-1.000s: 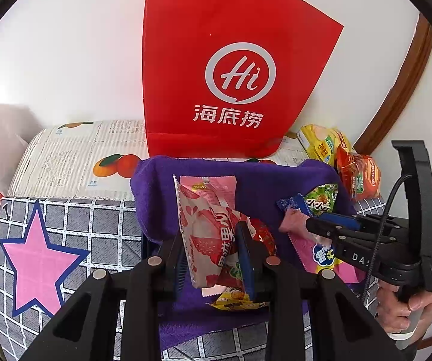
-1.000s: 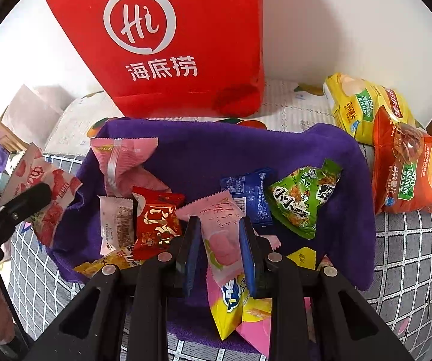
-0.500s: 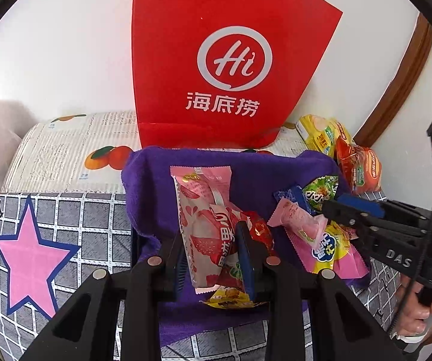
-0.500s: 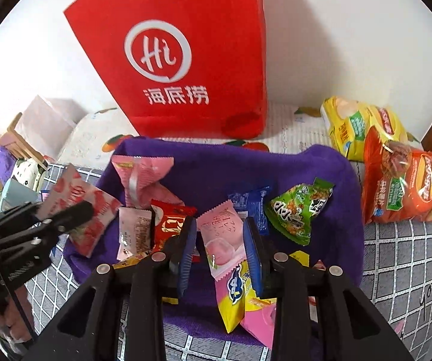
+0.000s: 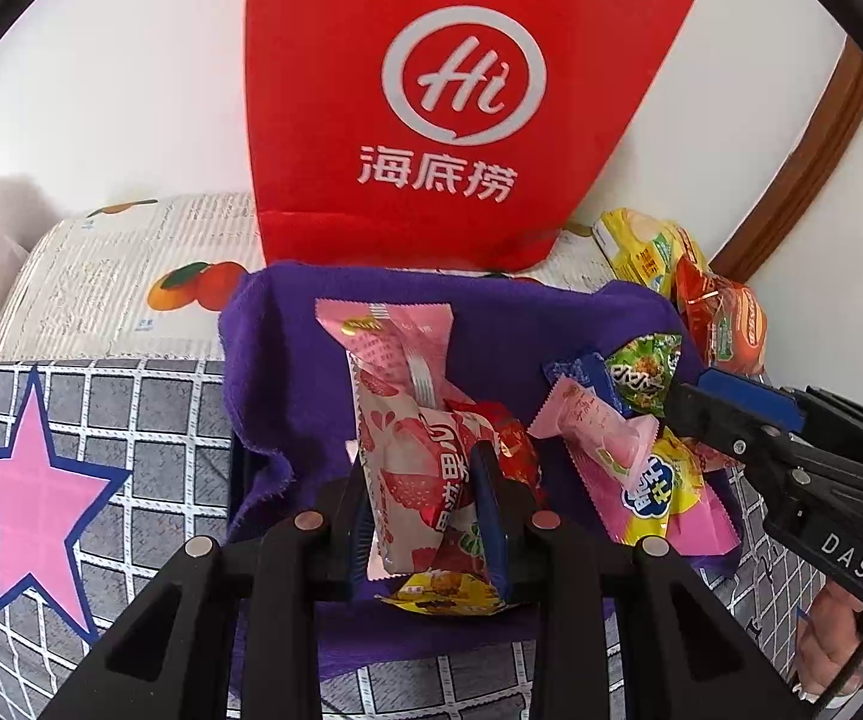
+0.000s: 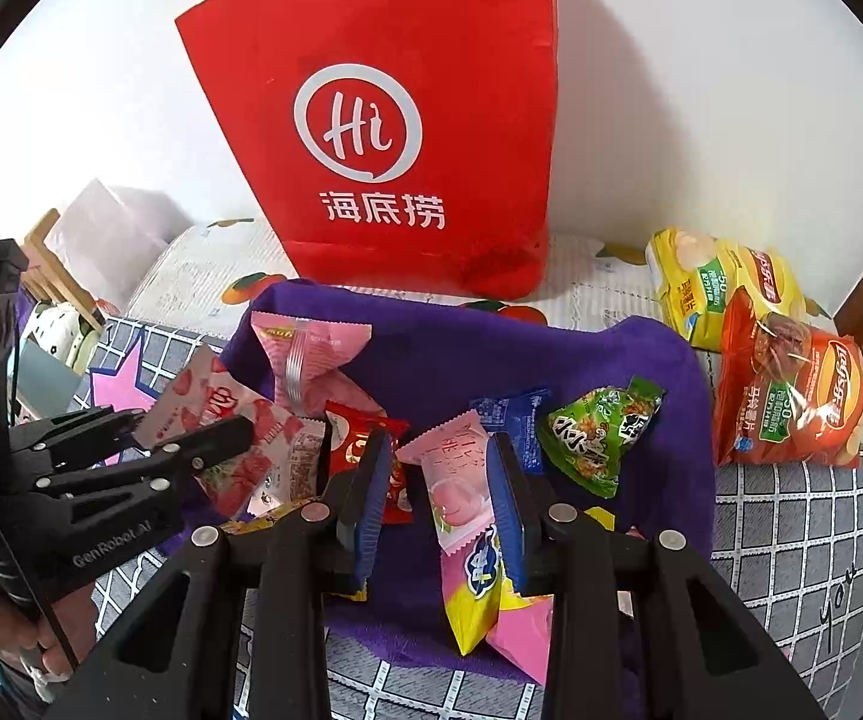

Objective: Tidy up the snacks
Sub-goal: 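Lower the strawberry packet onto the towel and open the left tool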

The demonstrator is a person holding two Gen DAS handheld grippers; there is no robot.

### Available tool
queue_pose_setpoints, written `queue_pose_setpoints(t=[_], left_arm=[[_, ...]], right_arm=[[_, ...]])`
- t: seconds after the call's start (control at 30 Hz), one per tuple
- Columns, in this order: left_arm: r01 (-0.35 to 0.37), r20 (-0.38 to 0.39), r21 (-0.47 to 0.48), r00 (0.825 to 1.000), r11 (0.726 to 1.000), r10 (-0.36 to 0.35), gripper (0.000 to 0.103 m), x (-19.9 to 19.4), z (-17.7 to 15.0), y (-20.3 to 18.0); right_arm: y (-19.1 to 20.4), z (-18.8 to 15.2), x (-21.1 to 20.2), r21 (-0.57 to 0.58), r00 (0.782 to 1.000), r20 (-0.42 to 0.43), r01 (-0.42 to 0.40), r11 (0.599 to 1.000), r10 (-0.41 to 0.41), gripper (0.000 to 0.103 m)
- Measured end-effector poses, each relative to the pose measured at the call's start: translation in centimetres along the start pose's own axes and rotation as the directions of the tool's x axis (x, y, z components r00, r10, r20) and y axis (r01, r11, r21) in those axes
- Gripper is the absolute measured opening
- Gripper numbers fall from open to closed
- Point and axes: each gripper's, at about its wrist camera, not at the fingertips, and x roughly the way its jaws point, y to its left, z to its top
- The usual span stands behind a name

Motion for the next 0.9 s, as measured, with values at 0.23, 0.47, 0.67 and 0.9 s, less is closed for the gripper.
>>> queue_pose_setpoints(t=[0.23, 0.47, 0.67, 0.9], left_arm=[[0.003, -0.017, 0.01, 1.0, 1.0, -0.003, 0.029, 0.8, -0.2, -0.5], [0.01, -0.032, 0.023, 0.999, 1.0, -0.01, 0.029, 1.3, -0.3, -1.0], [0.01, -0.041, 0.035, 0.999, 0.999, -0.008, 0.029, 1.6, -0.3, -1.4], [0.005, -0.052, 0.039, 0.999, 0.999, -0.003, 0.029, 1.8, -0.3, -1.4]], right_arm=[[-0.2, 0.0, -0.1, 0.001, 1.0, 0.0, 0.005, 1.0, -0.005, 0.033], [-0.1, 0.0, -0.1, -0.005, 1.0, 0.002, 0.006, 1.0, -0.006, 0.033], [0.1, 0.0, -0.1, -0.016, 1.0, 0.003, 0.018, 1.0, -0.018, 0.034], [0.0, 0.0, -0.1, -0.017, 1.0, 0.003, 0.015, 1.0, -0.015, 0.034]])
